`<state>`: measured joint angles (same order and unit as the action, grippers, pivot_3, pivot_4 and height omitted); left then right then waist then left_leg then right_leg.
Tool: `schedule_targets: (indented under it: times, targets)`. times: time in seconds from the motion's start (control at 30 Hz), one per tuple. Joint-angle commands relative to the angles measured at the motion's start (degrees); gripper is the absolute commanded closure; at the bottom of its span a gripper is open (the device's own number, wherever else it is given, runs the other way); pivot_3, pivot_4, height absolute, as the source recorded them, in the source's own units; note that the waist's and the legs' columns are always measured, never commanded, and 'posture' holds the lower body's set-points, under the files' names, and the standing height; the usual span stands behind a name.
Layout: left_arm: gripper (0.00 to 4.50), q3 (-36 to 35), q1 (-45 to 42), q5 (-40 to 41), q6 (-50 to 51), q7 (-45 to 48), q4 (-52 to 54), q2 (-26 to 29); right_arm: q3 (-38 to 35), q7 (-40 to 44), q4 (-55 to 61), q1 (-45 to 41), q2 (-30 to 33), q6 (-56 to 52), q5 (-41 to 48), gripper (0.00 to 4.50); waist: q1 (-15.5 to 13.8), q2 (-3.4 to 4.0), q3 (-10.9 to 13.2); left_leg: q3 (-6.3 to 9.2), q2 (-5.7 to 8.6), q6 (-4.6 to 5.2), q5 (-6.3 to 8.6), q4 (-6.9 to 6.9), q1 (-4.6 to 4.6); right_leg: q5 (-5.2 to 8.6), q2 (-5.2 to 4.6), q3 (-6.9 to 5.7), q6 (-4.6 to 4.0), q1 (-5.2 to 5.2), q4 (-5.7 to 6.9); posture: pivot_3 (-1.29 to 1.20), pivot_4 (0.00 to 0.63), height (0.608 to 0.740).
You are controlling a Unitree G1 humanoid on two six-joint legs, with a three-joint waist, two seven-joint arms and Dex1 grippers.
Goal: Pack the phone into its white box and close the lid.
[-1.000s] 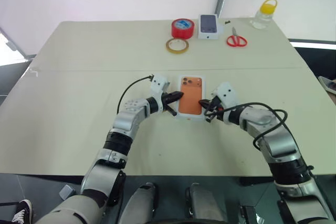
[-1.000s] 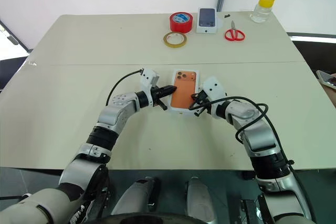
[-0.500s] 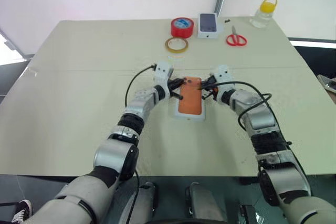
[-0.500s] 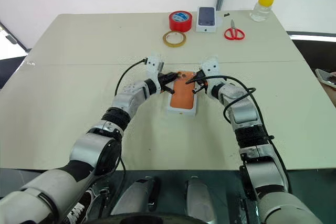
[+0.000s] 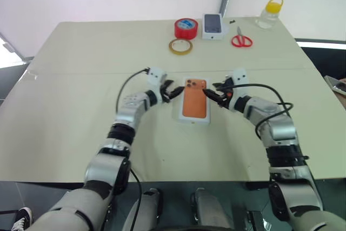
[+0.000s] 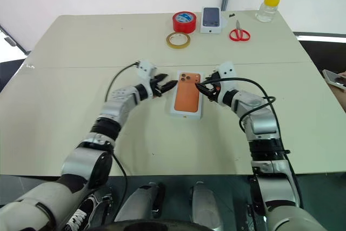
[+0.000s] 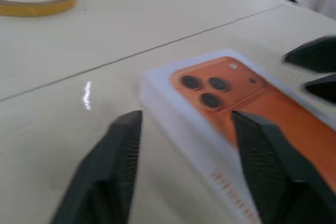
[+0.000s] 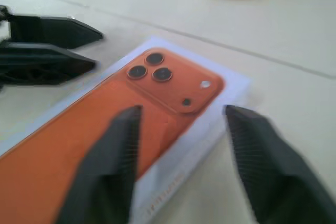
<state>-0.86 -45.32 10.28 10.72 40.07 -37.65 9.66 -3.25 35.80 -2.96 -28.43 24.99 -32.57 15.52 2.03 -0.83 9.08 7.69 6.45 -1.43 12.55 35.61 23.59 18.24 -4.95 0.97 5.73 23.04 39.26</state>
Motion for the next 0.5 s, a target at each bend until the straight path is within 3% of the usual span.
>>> schedule_targets:
  times: [0.03,0.23,0.5]
  targets:
    - [0.64,0.0,4.4,1.3,5.6,3.5,12.4,5.9,-1.3,2.9,8.7,4.2,3.2,-2.0,2.9,0.18,0.4,0.01,0.0,0.0,0.0,0.01,0.0,0.0,0.0,0.0,0.0,0.01,0.0,0.0,0.0,0.0,0.15,0.74]
    - [0.64,-4.1,15.4,8.1,12.8,9.6,28.5,15.4,-5.5,6.3,15.0,10.1,8.3,-4.4,7.8,0.08,0.5,0.04,0.0,0.0,-0.01,0.16,0.09,0.06,-0.06,0.0,0.0,0.05,-0.01,-0.07,0.03,0.0,0.15,0.74]
    - [0.64,-9.9,26.6,14.3,16.2,13.3,38.7,24.0,-7.9,10.3,16.2,16.3,14.3,-1.7,8.4,0.08,0.1,0.04,0.0,0.0,-0.02,0.24,0.14,0.03,-0.08,0.0,-0.04,0.04,-0.01,-0.16,-0.11,0.0,0.15,0.74]
